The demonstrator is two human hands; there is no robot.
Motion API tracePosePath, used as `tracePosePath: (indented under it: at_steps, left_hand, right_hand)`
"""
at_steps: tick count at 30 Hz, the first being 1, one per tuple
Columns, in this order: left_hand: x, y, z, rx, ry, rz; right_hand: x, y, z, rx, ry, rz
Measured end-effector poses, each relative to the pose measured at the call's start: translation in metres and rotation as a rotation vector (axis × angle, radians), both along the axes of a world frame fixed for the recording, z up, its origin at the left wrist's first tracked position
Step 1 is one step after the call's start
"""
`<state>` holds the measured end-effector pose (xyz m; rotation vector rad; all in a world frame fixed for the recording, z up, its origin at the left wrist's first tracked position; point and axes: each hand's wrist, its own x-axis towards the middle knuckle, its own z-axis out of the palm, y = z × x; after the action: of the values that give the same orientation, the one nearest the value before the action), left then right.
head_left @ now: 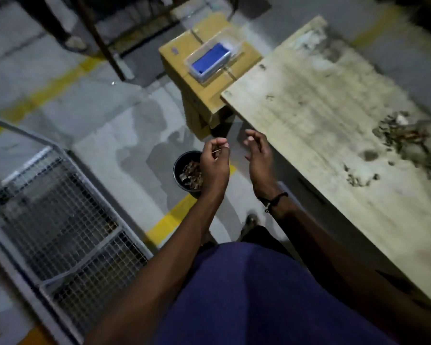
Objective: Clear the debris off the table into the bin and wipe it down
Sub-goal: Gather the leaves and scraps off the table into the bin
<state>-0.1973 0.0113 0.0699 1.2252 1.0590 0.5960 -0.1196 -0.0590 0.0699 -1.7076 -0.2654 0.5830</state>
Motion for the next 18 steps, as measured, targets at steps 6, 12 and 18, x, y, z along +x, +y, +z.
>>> tracePosePath:
  at_steps: [6,12,18]
  left_hand:
    - [0.051,-0.053,0.029,0.019,-0.043,-0.182]
    - [0.118,-0.131,0.041,0.009,-0.103,-0.311]
    - [0.182,-0.212,0.037,0.087,-0.113,-0.405]
  right_hand:
    - [0.035,-0.091,0.023,0.033,-0.055,-0.271]
    - [0.087,-0.193,0.040,0.043,-0.110,-0.521]
    - [0.124,-0.297,0.036,0.022,-0.189,-0.701]
